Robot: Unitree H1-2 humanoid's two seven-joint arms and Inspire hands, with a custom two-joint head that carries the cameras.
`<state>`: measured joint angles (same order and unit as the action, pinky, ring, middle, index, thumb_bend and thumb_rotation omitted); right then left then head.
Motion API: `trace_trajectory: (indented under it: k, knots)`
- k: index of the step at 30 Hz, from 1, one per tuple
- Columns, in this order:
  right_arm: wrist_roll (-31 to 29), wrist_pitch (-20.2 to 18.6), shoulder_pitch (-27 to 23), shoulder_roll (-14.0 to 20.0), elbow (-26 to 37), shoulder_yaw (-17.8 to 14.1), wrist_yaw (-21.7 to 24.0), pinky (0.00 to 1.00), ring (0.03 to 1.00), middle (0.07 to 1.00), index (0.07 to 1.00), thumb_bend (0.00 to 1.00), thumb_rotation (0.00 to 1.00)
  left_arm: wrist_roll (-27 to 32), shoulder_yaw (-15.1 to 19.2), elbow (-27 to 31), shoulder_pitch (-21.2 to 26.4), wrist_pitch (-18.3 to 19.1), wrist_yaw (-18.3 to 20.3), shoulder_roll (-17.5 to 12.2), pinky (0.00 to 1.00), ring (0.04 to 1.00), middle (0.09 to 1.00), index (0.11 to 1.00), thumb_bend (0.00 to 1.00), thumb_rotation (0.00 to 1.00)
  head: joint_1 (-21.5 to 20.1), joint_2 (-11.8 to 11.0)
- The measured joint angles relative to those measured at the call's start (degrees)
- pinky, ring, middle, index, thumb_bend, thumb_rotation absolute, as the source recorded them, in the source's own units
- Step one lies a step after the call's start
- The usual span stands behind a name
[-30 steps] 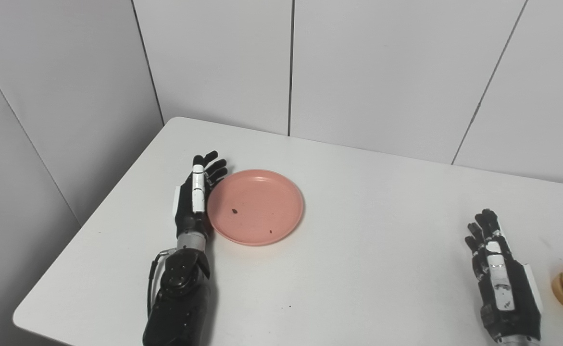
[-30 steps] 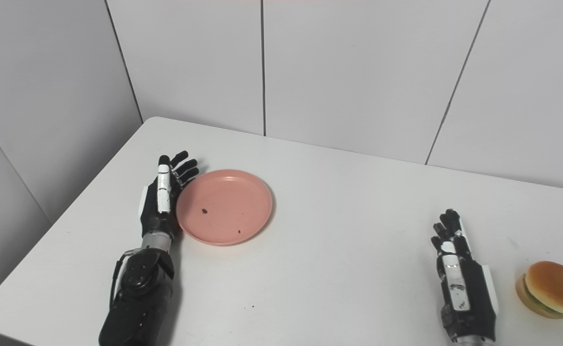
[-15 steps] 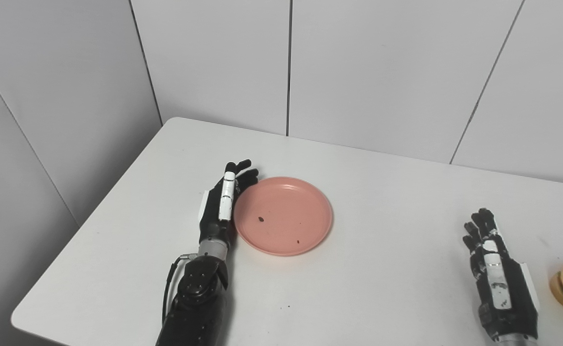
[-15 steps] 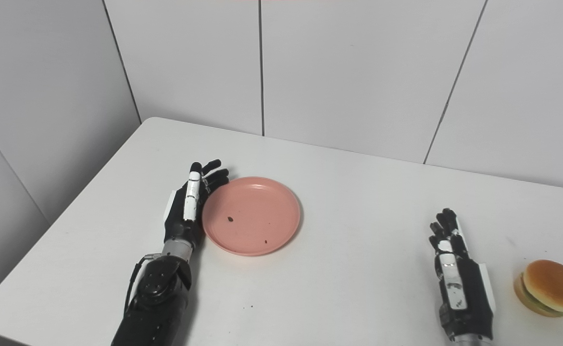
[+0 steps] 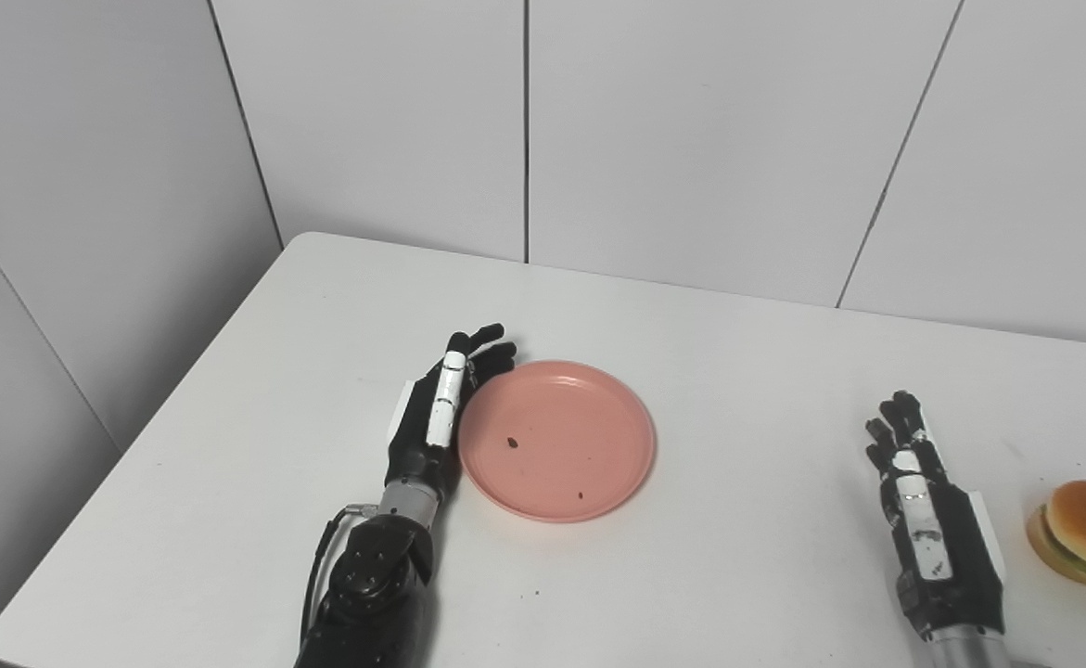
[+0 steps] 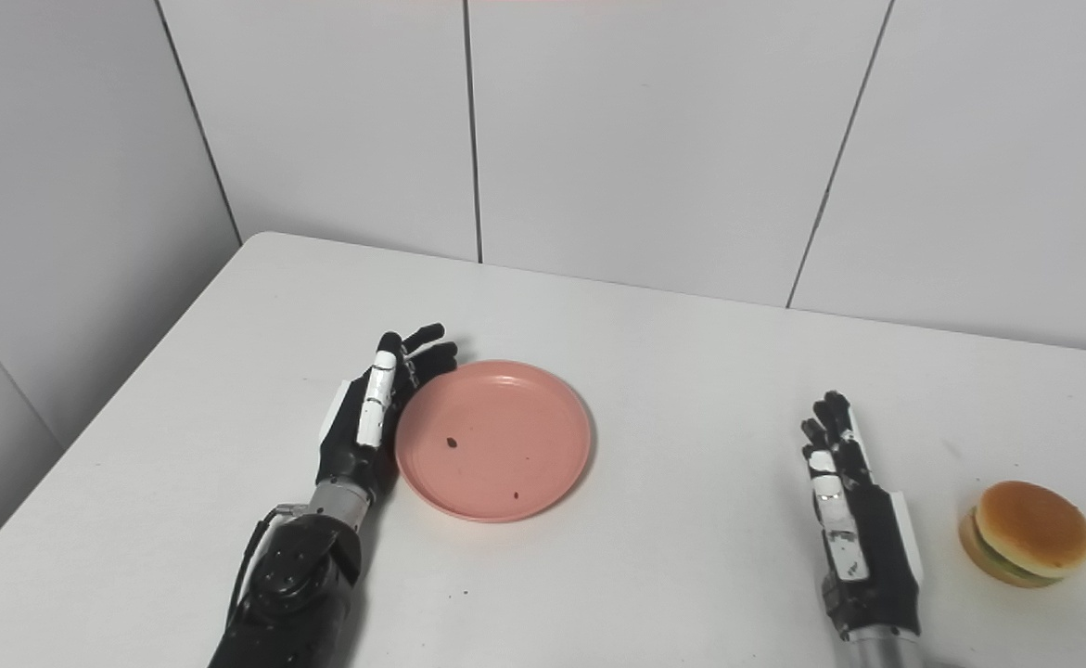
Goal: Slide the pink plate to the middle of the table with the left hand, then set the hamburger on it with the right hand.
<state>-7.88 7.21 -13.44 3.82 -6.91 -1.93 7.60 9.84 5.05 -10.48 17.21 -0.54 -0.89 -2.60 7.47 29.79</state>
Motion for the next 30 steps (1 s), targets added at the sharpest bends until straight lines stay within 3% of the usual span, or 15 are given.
trace_trajectory:
  k: [11,17,21,30]
  knots:
    - [0.95,0.00,0.18,-1.38,0.35,0.73,-0.90,1.00,0.976,0.966,0.968,0.57,0.84,-2.46,-3.35,2.18,-2.21,-0.12,1.98,0.76,0.80,0.785,0.768,0.758,0.61,1.00,-4.04,0.09]
    - [1.99,0.00,0.48,-2.31,0.85,1.23,-1.42,1.00,0.963,0.960,0.972,0.56,0.84,-2.48,-4.70,5.58,-3.49,3.80,3.05,0.22,0.86,0.811,0.781,0.779,0.58,1.00,-6.68,0.26]
    - [2.61,0.01,0.52,-3.03,0.85,1.44,-2.12,0.97,0.946,0.954,0.976,0.53,0.80,-2.42,-5.08,5.63,-3.90,3.52,3.43,0.74,0.86,0.801,0.775,0.765,0.61,1.00,-8.17,0.18]
    - [7.42,0.98,0.00,-3.57,-0.38,2.89,-4.33,0.94,0.930,0.948,0.969,0.59,0.85,-2.18,-7.76,5.26,-5.15,1.00,6.01,1.66,0.82,0.791,0.785,0.766,0.58,1.00,-11.34,0.09]
